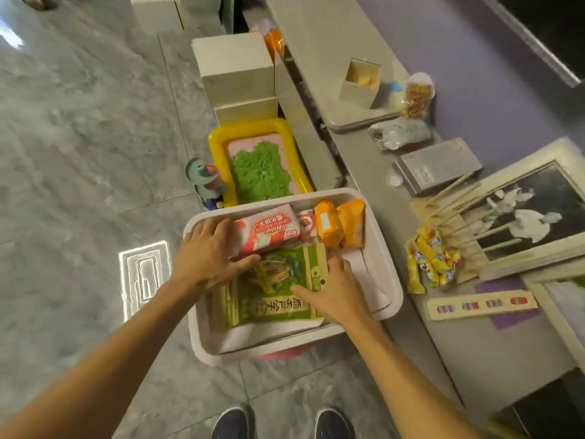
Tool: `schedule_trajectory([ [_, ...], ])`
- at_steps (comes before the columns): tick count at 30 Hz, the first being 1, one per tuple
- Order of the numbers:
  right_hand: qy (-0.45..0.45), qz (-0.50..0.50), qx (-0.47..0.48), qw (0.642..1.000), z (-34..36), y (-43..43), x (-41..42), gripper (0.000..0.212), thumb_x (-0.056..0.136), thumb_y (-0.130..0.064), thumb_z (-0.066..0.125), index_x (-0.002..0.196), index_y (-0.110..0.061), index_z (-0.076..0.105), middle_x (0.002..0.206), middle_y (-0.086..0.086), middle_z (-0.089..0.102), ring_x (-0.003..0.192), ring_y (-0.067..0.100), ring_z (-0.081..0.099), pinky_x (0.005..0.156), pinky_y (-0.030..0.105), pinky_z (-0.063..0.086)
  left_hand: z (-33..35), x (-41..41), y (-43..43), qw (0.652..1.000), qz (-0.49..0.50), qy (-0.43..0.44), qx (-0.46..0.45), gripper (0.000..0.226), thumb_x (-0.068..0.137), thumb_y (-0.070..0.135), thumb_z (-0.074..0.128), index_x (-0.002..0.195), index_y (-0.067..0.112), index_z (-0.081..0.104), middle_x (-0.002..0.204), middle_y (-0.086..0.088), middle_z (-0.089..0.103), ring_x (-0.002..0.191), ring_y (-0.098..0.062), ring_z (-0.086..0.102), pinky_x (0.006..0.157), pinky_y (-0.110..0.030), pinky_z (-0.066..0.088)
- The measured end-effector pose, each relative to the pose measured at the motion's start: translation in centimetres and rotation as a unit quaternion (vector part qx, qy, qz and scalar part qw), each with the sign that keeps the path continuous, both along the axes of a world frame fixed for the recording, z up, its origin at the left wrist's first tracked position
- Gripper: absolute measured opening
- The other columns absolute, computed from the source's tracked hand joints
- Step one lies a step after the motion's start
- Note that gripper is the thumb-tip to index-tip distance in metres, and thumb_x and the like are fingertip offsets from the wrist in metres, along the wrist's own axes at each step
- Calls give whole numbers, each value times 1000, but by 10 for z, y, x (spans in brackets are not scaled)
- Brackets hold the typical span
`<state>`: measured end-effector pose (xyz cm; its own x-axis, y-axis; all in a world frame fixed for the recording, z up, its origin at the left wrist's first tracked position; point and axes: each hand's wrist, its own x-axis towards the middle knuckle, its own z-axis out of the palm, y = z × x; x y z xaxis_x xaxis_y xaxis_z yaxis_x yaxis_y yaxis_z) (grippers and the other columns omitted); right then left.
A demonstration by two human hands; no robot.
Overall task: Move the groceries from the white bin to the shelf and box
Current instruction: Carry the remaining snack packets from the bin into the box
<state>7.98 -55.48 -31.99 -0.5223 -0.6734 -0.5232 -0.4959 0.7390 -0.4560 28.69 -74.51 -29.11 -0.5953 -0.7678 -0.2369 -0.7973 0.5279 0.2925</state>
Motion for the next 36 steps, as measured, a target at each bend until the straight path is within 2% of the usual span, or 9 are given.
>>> schedule_trajectory([
  [2,-39,-43,-15,998,-6,-4,6,110,55,-84,81,139,-26,41,130,-4,61,115,20,64,92,43,60,-4,2,-2,1000,-4,-4,-7,112,72,97,54,153,20,43,156,-6,50,142,-30,47,119,-53,42],
  [5,-76,-89,-30,993,-12,-5,16,109,58,-64,95,141,-24,39,125,-6,68,111,18,68,89,37,61,-8,3,-3,1000,-12,-7,-24,109,72,93,60,151,19,44,155,-6,50,142,-30,47,119,-50,42],
  [8,-106,-129,-49,985,-13,-6,16,90,62,-46,101,133,-25,50,116,-9,73,101,12,71,73,19,53,-11,4,-3,999,-18,-1,-38,106,73,87,65,153,20,43,153,-8,52,140,-32,48,118,-50,42],
  [13,-171,-142,-63,973,-5,-5,11,51,68,-35,100,111,-30,72,100,-14,78,88,-2,72,65,13,53,-12,5,-2,997,-23,12,-67,94,78,87,61,144,20,54,142,-7,58,132,-31,53,113,-51,42],
  [17,-224,-179,-95,953,4,-4,14,40,72,-23,98,104,-29,75,96,-12,81,90,6,78,80,33,65,-4,12,-4,995,-30,32,-91,94,77,93,49,137,21,57,129,-3,61,117,-28,60,100,-48,46],
  [23,-220,-149,-149,952,43,-7,17,40,76,-17,96,106,-32,74,101,-12,81,91,4,77,80,33,66,27,33,-3,993,-19,51,-103,97,76,97,44,131,20,59,116,-1,62,94,-25,64,89,-45,47],
  [28,-195,-132,-191,953,119,-4,-3,39,78,-15,94,106,-31,73,96,-17,78,84,-7,74,67,14,60,94,45,2,988,1,78,-136,90,77,95,49,127,21,62,110,2,63,88,-22,63,82,-42,44],
  [33,-167,-128,-233,949,242,5,-35,33,79,-12,93,105,-22,76,87,-12,80,79,0,76,72,26,64,215,33,4,982,21,107,-155,93,77,97,46,130,22,62,111,3,62,88,-20,63,83,-39,41],
  [36,-141,-142,-263,944,330,19,-52,32,77,-18,95,103,-24,77,93,-9,82,86,10,80,79,45,67,304,21,6,975,24,128,-178,87,76,91,54,130,23,61,111,3,62,88,-20,62,82,-39,40],
])
